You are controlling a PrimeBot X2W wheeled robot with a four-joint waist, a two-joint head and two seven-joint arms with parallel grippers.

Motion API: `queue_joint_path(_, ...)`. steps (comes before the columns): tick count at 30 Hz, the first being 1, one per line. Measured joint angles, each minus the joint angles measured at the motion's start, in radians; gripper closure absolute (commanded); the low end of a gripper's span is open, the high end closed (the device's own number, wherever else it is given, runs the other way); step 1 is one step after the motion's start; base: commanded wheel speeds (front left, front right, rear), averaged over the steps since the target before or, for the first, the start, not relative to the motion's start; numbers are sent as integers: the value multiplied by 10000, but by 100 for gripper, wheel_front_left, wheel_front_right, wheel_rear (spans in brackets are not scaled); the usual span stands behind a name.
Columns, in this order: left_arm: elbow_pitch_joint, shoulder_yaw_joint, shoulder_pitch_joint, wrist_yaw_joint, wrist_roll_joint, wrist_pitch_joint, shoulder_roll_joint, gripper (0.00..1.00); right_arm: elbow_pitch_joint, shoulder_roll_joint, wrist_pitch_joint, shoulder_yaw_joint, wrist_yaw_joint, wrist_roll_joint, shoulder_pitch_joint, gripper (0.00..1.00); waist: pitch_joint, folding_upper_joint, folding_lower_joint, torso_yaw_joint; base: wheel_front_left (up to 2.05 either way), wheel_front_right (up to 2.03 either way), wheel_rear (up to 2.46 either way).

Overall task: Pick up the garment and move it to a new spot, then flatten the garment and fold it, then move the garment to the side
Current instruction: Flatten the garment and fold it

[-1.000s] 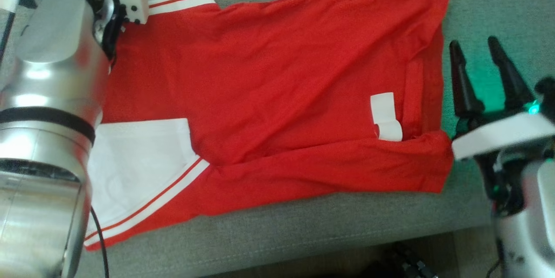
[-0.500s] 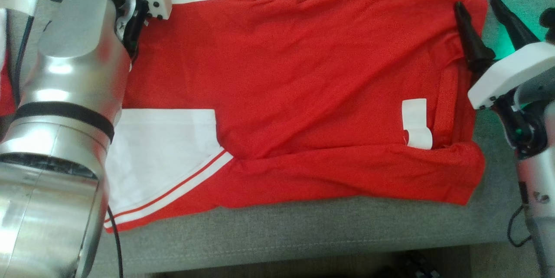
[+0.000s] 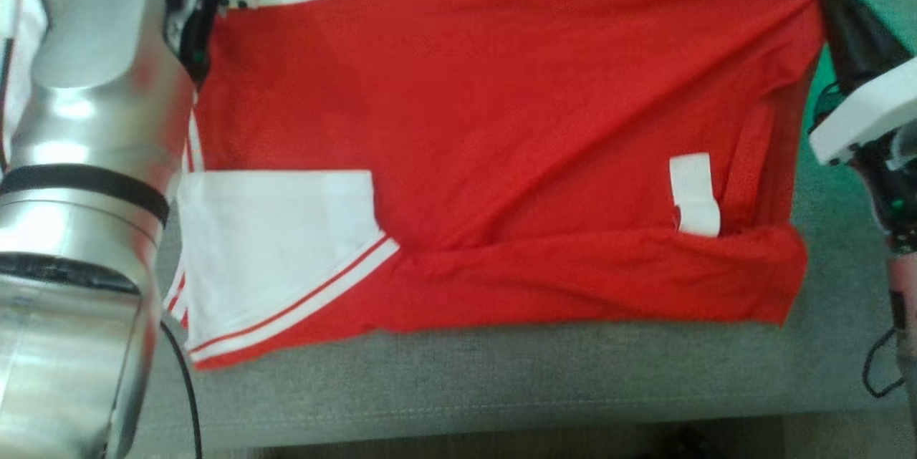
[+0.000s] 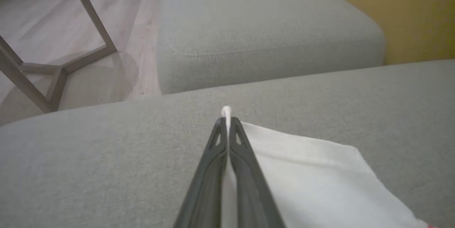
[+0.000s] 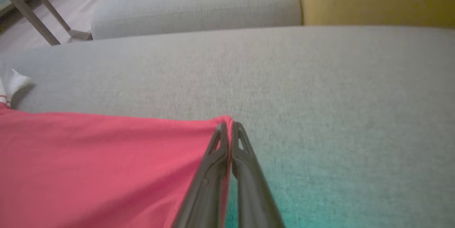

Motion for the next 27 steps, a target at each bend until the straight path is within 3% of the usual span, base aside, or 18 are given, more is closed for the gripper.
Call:
queue_joint_path(8, -3336, 587, 1303, 148, -102, -86, 662, 100, -497, -221, -717, -251, 0, -13, 116, 100, -416, 0, 0, 356, 0, 0, 0)
queue_joint_path(19, -8138, 1772, 6158, 642, -585, -86, 1030, 100, -729, -244, -1087, -10, 0, 178, 1931, 100, -908, 0, 0, 519, 0, 0, 0)
queue_joint_path(27, -9557, 2161, 9325, 943, -1091, -82, 940, 100, -832, 105, -1264, 67, 0, 253, 2962, 100, -1184, 0, 0, 459, 0, 0, 0)
